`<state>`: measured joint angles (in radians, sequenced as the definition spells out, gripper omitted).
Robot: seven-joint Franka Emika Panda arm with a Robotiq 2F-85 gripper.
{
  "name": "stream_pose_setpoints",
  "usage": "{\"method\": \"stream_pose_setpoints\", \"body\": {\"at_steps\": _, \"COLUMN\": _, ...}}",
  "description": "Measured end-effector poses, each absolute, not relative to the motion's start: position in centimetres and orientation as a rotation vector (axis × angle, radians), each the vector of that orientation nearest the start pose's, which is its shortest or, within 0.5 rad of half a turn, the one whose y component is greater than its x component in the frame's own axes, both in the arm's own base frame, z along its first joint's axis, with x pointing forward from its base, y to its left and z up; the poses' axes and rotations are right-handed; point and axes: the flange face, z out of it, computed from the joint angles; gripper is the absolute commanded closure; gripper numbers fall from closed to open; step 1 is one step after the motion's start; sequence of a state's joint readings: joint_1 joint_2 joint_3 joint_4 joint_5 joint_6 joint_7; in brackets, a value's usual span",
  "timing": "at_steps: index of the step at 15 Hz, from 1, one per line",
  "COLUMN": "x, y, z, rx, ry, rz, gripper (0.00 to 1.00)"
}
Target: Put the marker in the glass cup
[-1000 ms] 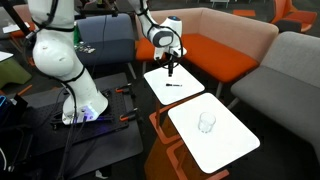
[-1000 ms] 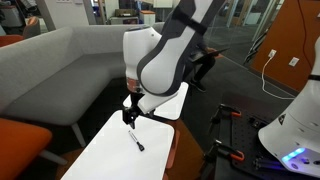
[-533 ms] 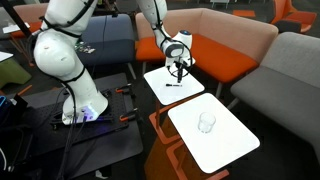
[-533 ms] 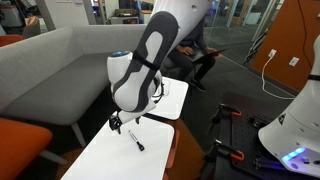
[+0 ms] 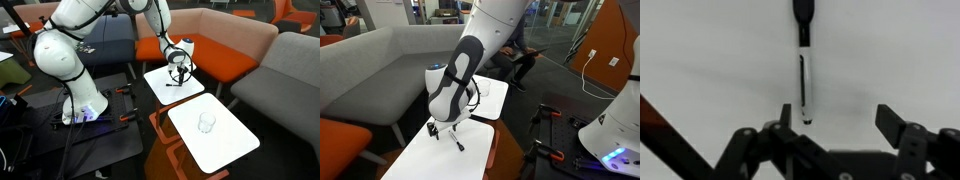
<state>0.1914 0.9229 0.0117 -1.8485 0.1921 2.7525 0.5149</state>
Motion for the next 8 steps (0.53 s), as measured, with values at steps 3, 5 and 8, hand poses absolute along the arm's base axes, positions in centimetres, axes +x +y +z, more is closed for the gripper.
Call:
{"method": "stream_pose_setpoints", "body": {"at_steps": 3, "x": 59.02, "y": 11.36, "z": 1.23, "rx": -2.969, "ry": 0.776, "rz": 0.089, "gripper": 0.58}}
{"method": "stream_pose_setpoints", "body": {"at_steps": 5, "x": 59.06, "y": 11.13, "z": 1.12, "rx": -2.969, "ry": 0.784, "rz": 0.089, "gripper": 0.73}}
{"method": "stream_pose_setpoints", "body": {"at_steps": 8, "x": 59.21, "y": 10.62, "z": 1.26, "rx": -2.971, "ry": 0.795, "rz": 0.090, "gripper": 0.94}}
